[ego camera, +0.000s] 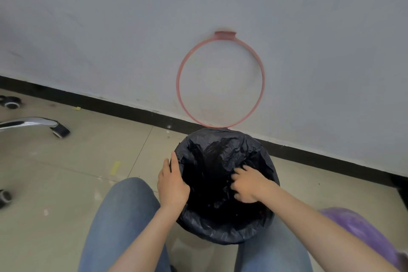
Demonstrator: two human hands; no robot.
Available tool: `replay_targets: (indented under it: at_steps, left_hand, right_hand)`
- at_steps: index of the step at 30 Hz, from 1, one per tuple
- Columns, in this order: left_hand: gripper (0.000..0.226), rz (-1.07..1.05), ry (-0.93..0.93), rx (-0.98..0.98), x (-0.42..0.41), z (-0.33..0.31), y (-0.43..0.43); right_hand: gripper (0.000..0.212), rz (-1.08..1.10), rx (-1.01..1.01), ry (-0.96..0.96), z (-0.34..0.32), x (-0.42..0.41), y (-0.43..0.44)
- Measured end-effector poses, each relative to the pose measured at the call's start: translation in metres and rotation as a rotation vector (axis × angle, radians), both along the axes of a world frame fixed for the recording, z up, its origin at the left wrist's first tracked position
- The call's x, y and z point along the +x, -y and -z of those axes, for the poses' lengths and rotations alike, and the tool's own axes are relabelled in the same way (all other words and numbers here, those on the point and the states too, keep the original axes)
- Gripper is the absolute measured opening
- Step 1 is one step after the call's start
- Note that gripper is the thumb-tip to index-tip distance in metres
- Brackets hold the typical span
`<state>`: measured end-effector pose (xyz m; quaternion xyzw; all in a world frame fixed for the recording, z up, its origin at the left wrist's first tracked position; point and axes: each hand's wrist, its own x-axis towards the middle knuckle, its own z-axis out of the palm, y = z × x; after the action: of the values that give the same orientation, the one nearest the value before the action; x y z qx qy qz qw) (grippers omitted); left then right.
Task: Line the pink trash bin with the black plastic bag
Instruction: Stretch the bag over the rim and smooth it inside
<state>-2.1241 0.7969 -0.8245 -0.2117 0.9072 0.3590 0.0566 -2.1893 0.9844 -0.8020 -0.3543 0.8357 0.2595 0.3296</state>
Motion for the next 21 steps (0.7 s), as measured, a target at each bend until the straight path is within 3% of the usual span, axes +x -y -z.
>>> replay_targets:
  at_steps: [2,5,11,13,17,21]
  left_hand:
    - [0.082,0.009,0.002,-0.021,0.0,-0.001,0.001]
    - [0.082,0.015,0.016,-0.052,0.0,-0.001,0.002]
    - [0.083,0.043,0.034,-0.092,-0.002,0.001,0.0]
    - [0.084,0.041,0.044,-0.095,-0.003,0.002,-0.001]
    - [0.084,0.04,0.041,-0.113,-0.004,0.004,-0.002]
    - [0.084,0.046,0.046,-0.133,-0.004,0.005,-0.003]
  right_hand:
    - [0.047,-0.209,-0.069,-0.142,0.008,-0.01,0.009]
    - [0.046,-0.432,0.052,-0.228,0.026,-0.023,0.01]
    - [0.049,-0.389,0.264,-0.341,0.033,-0.055,-0.005]
    - [0.046,-0.356,0.186,-0.299,0.033,-0.051,-0.005]
    - [0.038,-0.415,-0.154,-0.206,0.039,-0.03,-0.002]
    - [0.041,-0.541,-0.133,-0.064,0.049,-0.022,0.014]
